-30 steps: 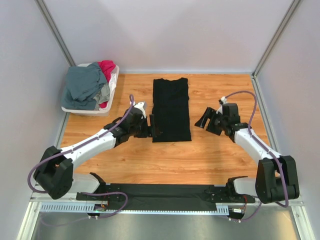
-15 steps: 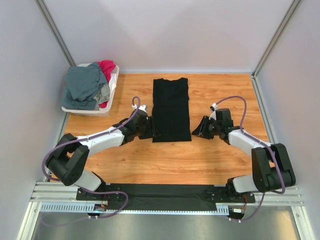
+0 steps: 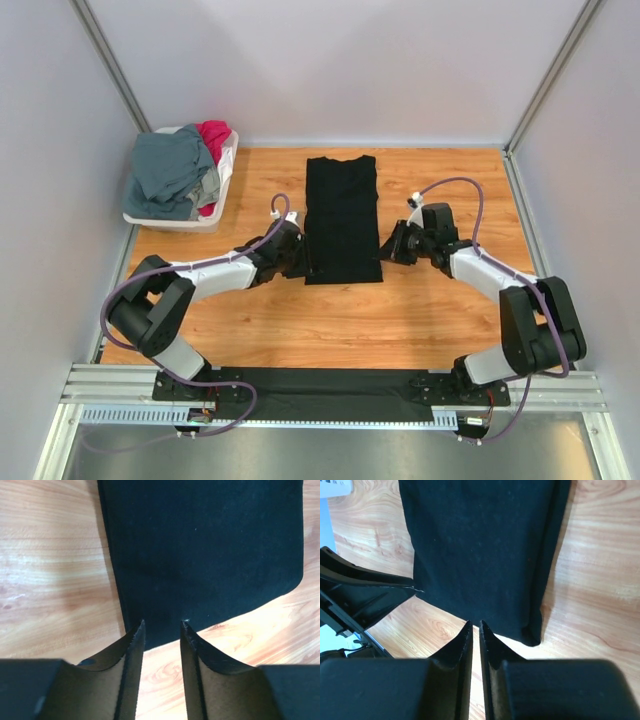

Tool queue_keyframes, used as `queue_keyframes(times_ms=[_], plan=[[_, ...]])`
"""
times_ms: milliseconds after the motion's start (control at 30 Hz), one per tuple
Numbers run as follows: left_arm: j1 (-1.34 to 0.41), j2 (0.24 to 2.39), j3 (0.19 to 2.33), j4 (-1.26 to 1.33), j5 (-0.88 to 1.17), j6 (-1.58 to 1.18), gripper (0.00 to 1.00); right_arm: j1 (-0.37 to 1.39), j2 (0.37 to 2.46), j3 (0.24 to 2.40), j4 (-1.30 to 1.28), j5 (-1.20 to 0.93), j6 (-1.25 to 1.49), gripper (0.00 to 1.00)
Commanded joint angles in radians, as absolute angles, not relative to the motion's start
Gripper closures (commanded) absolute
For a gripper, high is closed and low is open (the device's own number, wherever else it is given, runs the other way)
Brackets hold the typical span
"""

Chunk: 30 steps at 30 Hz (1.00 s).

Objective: Fold and stack the t-shirts
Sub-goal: Fold the tshirt

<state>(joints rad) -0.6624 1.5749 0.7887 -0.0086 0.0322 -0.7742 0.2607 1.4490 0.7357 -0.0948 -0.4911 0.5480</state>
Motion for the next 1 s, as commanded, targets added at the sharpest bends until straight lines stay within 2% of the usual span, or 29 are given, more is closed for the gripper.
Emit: queue_keyframes(times_ms=[0, 100, 533, 967], plan=[[-0.664, 1.594, 0.834, 0.058, 0.044, -0.750, 0.60, 0.265, 1.476, 0.788, -0.078, -0.506, 0.526, 0.91], [-0.664, 1.605, 0.848, 0.060, 0.049, -0.750, 0.62, 0.264, 1.552, 0.788, -0.080, -0.508, 0.522, 0.99], [-0.664, 1.592, 0.881, 0.051, 0.090, -0.756, 0.63, 0.267, 1.677, 0.742, -0.089, -0.420, 0.480, 1.00], [-0.666, 1.707, 0.816, 0.006, 0.060, -0.819, 0.67, 0.268, 1.635, 0.762, -0.156, -0.353, 0.449, 1.00]])
